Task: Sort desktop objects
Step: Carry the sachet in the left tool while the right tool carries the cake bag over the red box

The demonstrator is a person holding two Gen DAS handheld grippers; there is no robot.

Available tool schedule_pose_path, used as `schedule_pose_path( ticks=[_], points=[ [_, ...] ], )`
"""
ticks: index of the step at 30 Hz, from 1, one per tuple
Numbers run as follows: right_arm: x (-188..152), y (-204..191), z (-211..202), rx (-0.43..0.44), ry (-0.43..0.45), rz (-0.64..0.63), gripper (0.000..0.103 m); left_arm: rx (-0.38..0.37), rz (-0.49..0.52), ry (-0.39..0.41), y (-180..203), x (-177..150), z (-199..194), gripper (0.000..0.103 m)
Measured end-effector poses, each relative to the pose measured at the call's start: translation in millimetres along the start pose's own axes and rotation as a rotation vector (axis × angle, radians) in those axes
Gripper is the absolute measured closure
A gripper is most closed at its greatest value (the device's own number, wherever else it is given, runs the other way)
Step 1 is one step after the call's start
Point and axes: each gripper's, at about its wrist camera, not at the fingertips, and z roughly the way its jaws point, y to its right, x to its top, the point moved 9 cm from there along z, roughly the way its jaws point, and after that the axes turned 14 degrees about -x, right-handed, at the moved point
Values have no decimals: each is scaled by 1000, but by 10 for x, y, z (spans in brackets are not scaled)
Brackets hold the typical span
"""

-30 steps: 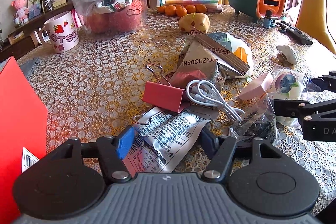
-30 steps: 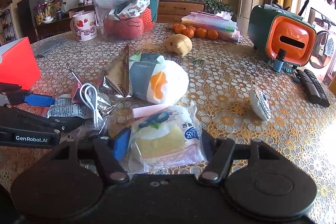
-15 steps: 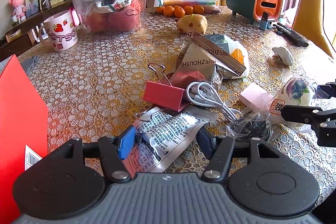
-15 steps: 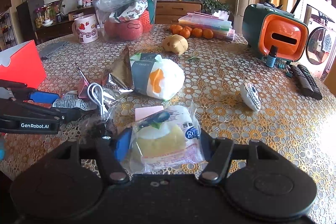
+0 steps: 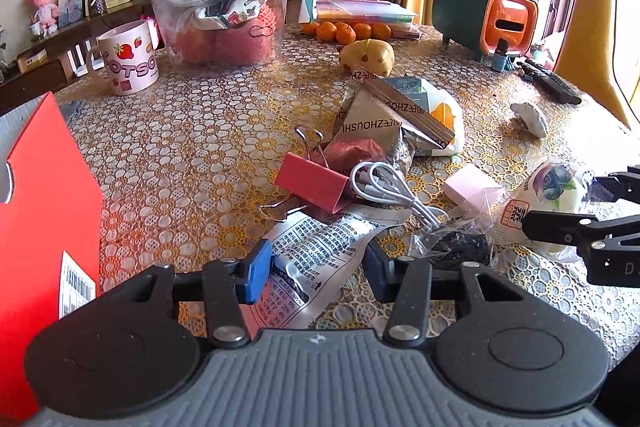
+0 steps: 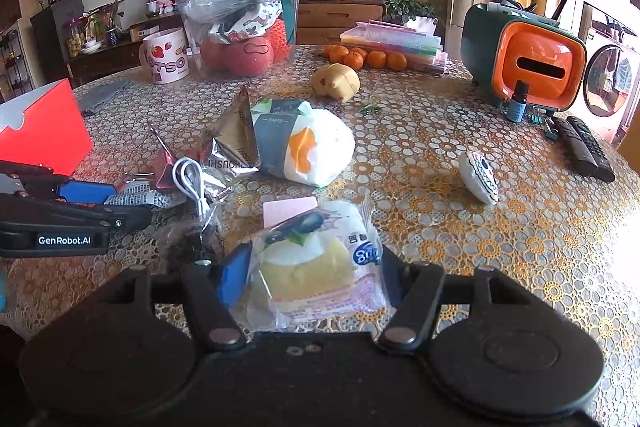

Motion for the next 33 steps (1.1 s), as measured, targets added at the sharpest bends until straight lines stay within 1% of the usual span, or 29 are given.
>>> schedule_pose_path(
  ticks=[3,11,15,19,24,28,33],
  points=[
    [-15,-13,-75,3,4,-5,38,-3,-16,15,45,-37,-118,58],
    [-63,22,-278,-2,6,-6,38,-27,-92,38,102,-131,-352,58],
    [-15,25,-400,10,21,-2,38,-34,-116,58,130,-110,-469,58],
    [68,-23,-532,30,41,-6,38,-41,-120,86,188,-31,-642,58],
    [181,-179,-708,63,62,-41,38,-38,-117,122,219,98,-899,58],
    [294,-351,-864,113,66,-58,38,-40,-114,158,208,202,-1124,58],
    [479,-619,-1093,176,112,-101,38,-26,-116,204,102,331,-1418,58]
  ],
)
